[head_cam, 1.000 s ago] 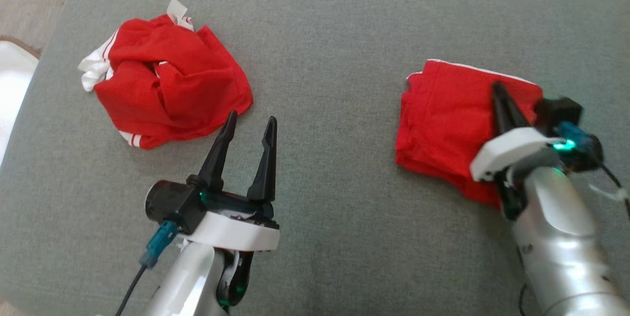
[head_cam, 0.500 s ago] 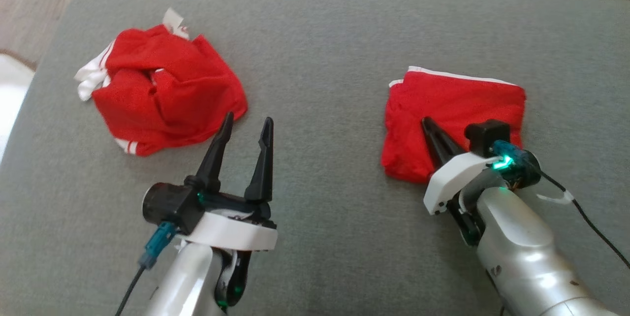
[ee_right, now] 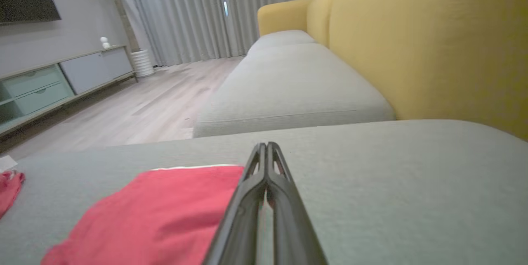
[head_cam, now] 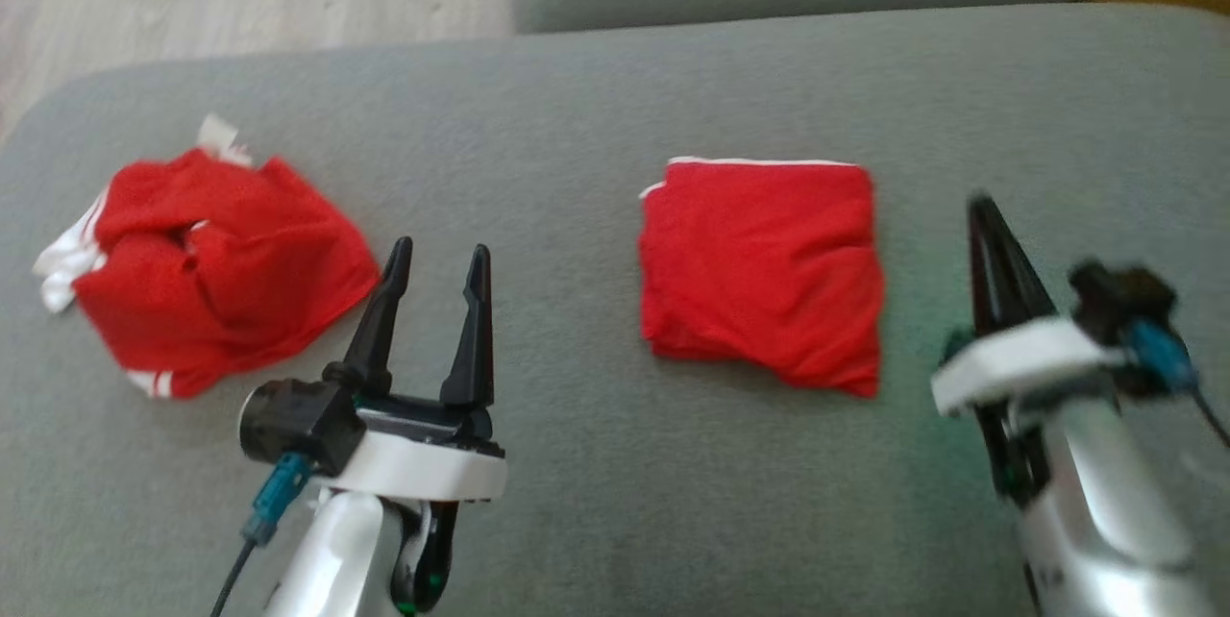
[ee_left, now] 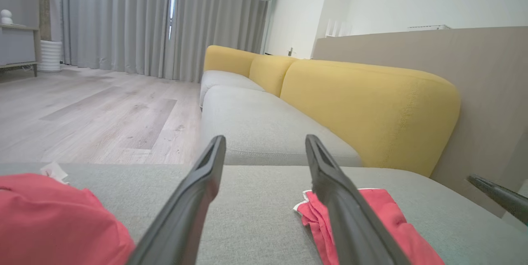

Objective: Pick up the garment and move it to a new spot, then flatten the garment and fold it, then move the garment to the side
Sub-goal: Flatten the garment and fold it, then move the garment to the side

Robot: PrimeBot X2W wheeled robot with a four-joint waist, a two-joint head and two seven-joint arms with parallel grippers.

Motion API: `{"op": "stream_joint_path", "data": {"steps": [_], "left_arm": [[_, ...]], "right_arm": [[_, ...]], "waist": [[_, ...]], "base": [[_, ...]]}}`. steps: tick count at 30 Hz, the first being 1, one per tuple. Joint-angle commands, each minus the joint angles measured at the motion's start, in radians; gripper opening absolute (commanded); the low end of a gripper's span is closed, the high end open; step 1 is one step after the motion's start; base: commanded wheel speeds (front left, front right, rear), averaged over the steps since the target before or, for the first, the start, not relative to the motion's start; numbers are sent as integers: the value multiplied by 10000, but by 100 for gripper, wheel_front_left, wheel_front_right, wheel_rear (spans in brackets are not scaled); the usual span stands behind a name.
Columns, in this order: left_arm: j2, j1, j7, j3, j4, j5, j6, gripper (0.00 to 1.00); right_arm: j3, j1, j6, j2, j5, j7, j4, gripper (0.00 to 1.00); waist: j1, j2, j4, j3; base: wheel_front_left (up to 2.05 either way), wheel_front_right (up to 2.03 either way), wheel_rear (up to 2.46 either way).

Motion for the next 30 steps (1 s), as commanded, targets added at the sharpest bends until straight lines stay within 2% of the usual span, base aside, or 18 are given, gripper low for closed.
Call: {"op": "stream_joint_path", "data": {"steps": [1,2,3,8,13,30], "left_arm": [[30,-40,-80,384,-249,157,-38,100],[30,20,-80,400,-236,142,-28,100],[30,83,-80,401,-229,136,-20,100],[30,464,-80,380,-171,102,26,100],[30,717,-80,353,-163,74,56,100],[30,830,-80,226,-255,53,61,100]], "right_arm": [[-42,246,-9,209,-173,-110,-709,40],[-176,492,-9,258,-271,-110,-1006,91],[-311,741,-9,308,-333,-110,-1285,100],[-534,1894,-9,440,-476,-111,-2196,100],[-516,2392,-9,451,-30,-111,-2499,100],[-578,2352,-9,454,-158,79,-2590,100]], "waist": [[1,0,-418,-342],[1,0,-500,-401],[1,0,-570,-450],[1,0,-797,-705],[1,0,-849,-816],[1,0,-514,-670]], "base": [[0,0,0],[0,0,0],[0,0,0],[0,0,0],[0,0,0],[0,0,0]]}}
